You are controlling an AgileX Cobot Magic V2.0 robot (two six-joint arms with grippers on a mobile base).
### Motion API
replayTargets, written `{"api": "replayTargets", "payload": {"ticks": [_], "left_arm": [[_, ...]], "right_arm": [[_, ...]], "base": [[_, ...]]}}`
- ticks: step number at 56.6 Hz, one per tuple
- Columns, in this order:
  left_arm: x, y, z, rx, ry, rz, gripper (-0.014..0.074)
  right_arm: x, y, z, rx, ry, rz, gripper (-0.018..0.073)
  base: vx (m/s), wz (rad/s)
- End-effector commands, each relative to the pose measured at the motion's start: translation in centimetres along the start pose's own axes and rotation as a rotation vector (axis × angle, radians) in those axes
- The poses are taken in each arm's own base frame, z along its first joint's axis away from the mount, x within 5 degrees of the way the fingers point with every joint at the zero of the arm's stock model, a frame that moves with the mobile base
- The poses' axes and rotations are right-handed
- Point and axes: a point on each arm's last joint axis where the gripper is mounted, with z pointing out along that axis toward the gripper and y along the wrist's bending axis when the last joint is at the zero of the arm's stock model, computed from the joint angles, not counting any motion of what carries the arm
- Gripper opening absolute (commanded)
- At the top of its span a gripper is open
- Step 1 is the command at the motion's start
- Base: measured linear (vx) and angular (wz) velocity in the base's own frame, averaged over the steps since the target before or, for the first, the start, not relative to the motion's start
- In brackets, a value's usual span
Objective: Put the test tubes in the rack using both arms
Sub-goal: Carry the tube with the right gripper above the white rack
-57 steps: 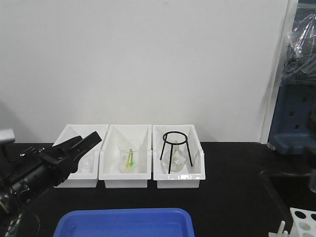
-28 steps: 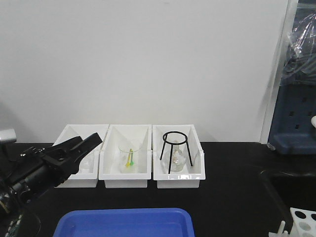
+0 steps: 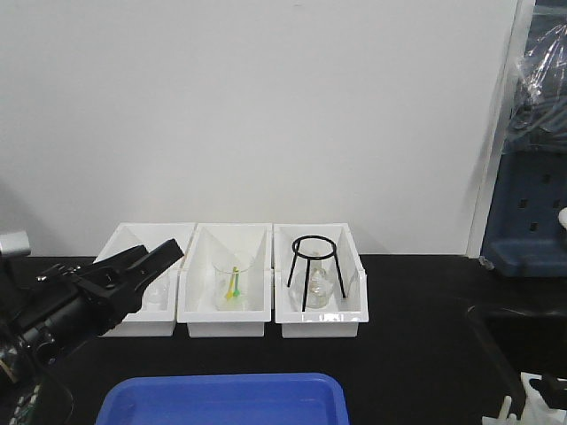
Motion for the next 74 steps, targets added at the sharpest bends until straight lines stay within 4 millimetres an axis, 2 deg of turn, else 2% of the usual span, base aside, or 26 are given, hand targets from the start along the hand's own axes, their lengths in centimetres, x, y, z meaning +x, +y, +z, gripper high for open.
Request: {"api": "replayTargets", "payload": {"ticks": [1, 39, 50, 60, 74], "left_arm": [[-1.9, -1.3, -0.1, 0.061, -0.097, 0.008, 0.0570], [-1.8, -1.1, -0.1, 0.042, -0.085, 0.008, 0.0570], [-1.8, -1.1, -0.1, 0.042, -0.084, 0.009, 0.0570], [-1.8, -1.1, -0.1, 0.042, -0.084, 0.009, 0.0570], [-1.8, -1.1, -0.1, 0.040, -0.083, 0.009, 0.0570]], "right_arm": [[-1.9, -0.1, 0.1, 0.001, -0.133, -0.011, -0.0008], [0.9, 0.1, 2.8, -0.013, -0.050, 0.040, -0.0007], [3.1, 0.3, 1.9, -0.016, -0.148, 0.040, -0.0007], [5.2, 0.5, 1.8, -0.023, -0.148, 0.045, -0.0006], [6.3, 0.6, 1.6, -0.029, -0.181, 0.038, -0.0003]], "base": [[0.00, 0.00], [0.00, 0.00], [0.00, 0.00], [0.00, 0.00], [0.00, 0.00]]}}
